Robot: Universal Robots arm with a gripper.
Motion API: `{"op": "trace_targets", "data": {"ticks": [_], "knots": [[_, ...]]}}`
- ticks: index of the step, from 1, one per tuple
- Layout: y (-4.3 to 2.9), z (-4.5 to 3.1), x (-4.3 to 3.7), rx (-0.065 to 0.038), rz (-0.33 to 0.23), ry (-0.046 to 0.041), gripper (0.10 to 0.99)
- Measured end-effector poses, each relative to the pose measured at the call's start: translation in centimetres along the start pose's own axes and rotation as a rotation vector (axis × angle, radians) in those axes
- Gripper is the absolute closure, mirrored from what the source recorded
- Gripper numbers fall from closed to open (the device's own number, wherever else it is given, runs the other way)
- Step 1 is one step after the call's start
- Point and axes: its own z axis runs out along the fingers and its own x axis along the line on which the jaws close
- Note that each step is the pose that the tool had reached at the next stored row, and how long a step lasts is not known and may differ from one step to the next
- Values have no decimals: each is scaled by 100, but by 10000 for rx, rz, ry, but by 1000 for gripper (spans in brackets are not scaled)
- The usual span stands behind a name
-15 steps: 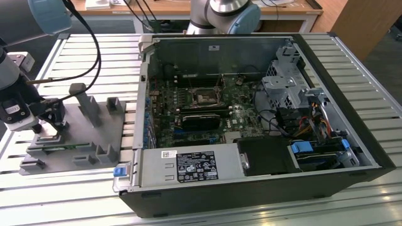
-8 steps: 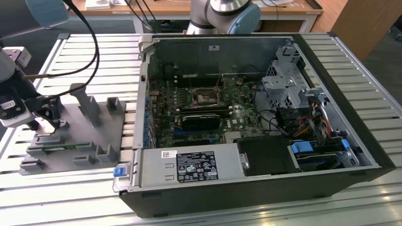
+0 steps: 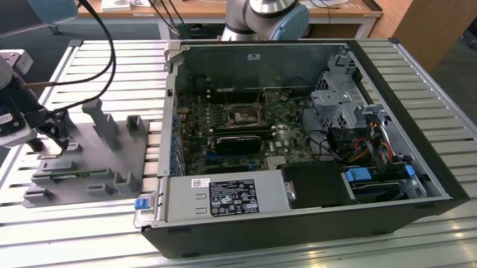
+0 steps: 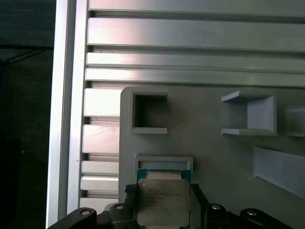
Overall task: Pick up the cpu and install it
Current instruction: 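Pick up the cpu and move it towards the insertion slot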
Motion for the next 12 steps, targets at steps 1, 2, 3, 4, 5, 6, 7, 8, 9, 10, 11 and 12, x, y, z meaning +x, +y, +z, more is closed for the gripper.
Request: {"op": "trace_targets", "data": {"ticks": [1, 2, 3, 4, 5, 6, 7, 8, 9, 10, 11, 12], "knots": [[0, -4, 0, -7, 0, -1, 557], [1, -10, 0, -8, 0, -1, 557], [1, -19, 0, -7, 0, 1, 557], [2, -27, 0, -7, -1, 1, 557], [3, -37, 0, -7, -2, 1, 557], [3, -46, 0, -7, -2, 1, 557], [4, -54, 0, -7, -2, 1, 557], [5, -62, 0, -7, -1, 1, 557], [5, -70, 0, -8, -1, 0, 557], [6, -78, 1, -7, -1, 0, 557], [6, -83, 1, -8, -1, 0, 557], [6, -89, 1, -8, -1, 1, 557]]}}
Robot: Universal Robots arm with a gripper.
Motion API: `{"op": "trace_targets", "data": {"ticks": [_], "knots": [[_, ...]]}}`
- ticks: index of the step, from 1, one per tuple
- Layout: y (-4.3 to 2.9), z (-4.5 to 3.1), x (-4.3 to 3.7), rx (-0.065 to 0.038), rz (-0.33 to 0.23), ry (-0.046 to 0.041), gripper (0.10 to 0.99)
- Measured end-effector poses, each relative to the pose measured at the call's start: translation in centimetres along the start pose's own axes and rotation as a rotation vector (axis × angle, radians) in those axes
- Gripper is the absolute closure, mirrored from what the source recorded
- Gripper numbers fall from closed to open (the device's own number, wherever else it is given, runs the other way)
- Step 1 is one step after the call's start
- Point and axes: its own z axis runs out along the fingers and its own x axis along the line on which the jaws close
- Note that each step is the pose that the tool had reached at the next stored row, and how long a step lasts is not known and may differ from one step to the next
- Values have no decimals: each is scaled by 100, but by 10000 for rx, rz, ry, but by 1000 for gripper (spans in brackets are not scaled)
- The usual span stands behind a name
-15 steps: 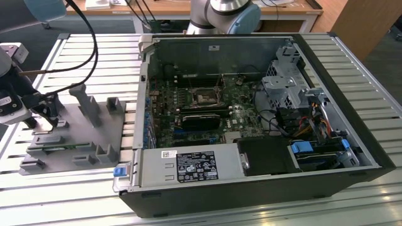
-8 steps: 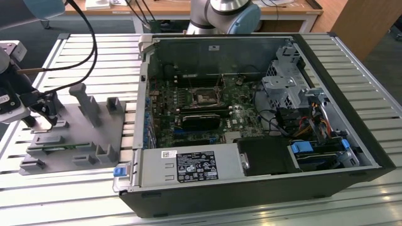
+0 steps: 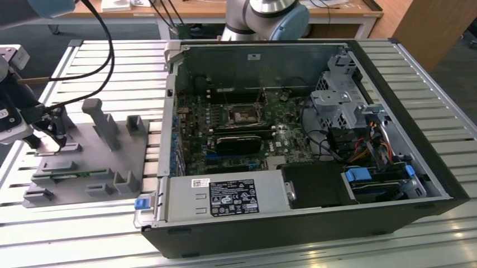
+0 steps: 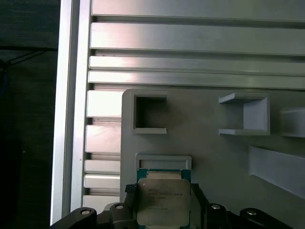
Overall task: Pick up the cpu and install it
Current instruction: 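Pick up the cpu and move it towards the insertion slot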
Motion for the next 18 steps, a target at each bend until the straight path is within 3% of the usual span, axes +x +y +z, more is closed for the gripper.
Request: {"op": "trace_targets", "data": {"ticks": [18], "knots": [[4, -85, 0, -18, 0, -2, 557]]}}
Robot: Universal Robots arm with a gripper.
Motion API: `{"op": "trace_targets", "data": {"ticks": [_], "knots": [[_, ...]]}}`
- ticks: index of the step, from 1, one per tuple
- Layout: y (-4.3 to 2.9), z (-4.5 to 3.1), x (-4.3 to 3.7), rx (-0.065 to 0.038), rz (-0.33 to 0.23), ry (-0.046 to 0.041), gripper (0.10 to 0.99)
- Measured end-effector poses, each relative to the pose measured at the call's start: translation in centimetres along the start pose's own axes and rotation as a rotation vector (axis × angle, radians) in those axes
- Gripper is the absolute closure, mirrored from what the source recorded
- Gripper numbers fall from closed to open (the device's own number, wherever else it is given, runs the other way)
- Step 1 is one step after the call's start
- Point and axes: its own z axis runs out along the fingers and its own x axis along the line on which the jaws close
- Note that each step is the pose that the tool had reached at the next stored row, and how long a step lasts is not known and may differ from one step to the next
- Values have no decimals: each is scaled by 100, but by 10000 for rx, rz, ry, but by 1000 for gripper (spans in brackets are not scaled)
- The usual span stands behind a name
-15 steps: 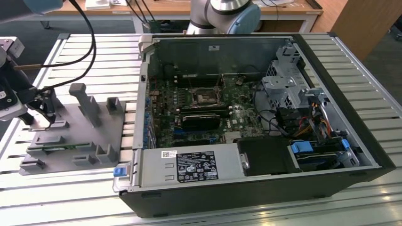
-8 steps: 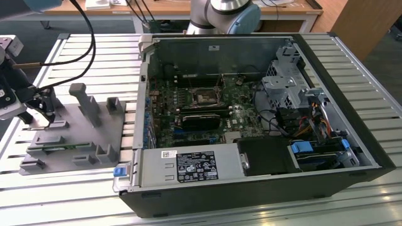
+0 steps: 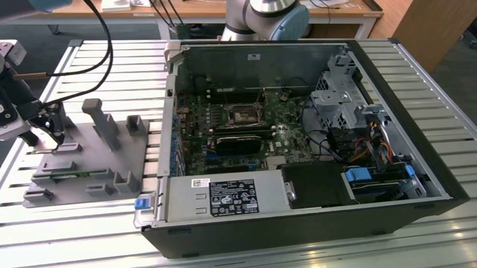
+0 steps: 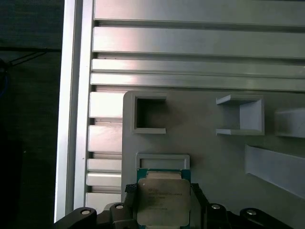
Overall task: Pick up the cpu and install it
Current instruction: 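Pick up the cpu and move it towards the insertion slot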
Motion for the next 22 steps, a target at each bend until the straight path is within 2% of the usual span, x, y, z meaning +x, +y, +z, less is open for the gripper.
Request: {"op": "trace_targets", "data": {"ticks": [22], "knots": [[7, -59, 0, 1, 0, 3, 557]]}}
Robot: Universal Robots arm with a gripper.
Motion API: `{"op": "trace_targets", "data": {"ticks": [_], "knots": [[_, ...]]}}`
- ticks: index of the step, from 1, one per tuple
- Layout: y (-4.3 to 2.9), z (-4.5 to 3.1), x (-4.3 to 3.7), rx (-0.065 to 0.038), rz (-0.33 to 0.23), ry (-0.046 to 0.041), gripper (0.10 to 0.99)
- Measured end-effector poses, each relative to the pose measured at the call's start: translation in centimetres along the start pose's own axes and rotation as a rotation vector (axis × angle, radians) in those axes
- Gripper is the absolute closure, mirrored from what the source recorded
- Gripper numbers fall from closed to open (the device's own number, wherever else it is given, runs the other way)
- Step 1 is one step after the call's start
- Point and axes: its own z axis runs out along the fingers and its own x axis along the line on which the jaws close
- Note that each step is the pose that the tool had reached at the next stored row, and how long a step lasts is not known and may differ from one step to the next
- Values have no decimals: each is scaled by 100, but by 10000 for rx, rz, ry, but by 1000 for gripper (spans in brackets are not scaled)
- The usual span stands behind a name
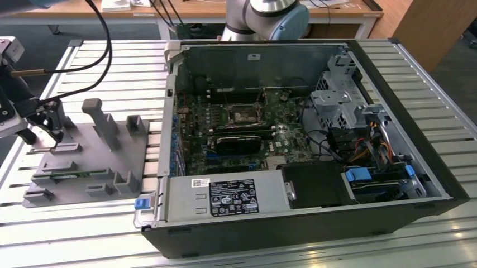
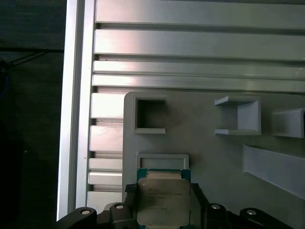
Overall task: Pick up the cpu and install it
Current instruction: 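Pick up the cpu and move it towards the insertion slot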
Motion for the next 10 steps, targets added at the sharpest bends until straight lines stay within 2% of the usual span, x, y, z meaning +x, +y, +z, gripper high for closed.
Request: {"op": "trace_targets", "data": {"ticks": [10], "knots": [[2, -26, 0, -1, 0, -3, 557]]}}
